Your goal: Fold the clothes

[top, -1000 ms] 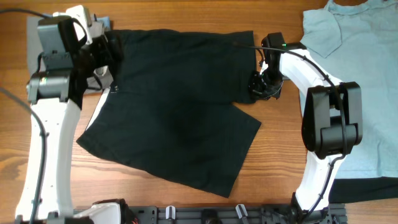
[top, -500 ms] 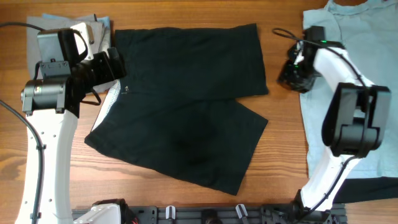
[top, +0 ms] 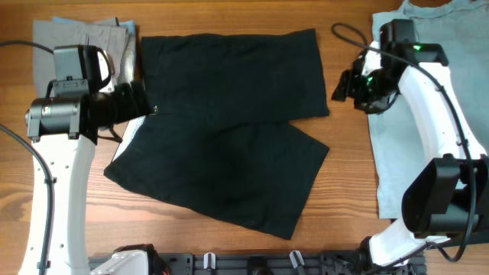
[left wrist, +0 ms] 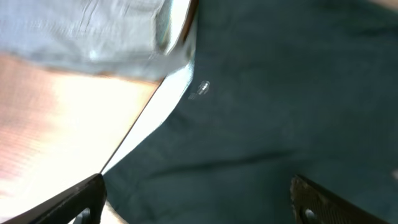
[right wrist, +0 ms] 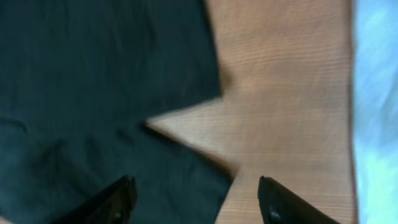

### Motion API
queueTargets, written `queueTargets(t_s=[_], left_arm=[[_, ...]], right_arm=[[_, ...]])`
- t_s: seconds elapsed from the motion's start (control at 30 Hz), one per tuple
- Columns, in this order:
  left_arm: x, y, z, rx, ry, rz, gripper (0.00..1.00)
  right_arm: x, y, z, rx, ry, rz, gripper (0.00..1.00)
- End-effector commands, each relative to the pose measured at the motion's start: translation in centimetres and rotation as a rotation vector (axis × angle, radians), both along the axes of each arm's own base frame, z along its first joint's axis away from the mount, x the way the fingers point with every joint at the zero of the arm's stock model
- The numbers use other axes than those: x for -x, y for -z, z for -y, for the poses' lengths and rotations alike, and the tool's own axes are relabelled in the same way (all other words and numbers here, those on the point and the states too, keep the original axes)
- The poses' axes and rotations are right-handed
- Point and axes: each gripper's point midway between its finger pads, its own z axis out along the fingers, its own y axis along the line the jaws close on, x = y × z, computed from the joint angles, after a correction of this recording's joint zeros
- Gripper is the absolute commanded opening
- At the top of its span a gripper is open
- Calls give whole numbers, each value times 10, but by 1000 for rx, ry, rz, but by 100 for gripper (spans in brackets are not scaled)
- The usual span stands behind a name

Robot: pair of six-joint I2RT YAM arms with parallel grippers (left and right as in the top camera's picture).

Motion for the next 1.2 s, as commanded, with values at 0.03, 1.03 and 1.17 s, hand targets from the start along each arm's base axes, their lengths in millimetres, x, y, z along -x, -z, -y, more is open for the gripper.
queueTargets(t_s=[0.03, 1.03, 1.17], left_arm=[[16, 32, -9, -39, -20, -149, 90], [-3, 57, -9, -29, -17, -172, 94], [-2, 57, -9, -29, -17, -177, 97]], right_arm=[[31, 33, -8, 25, 7, -134, 71], [-13, 103, 32, 24, 168, 147, 4], [-30, 88, 35, 41, 109, 217, 24]])
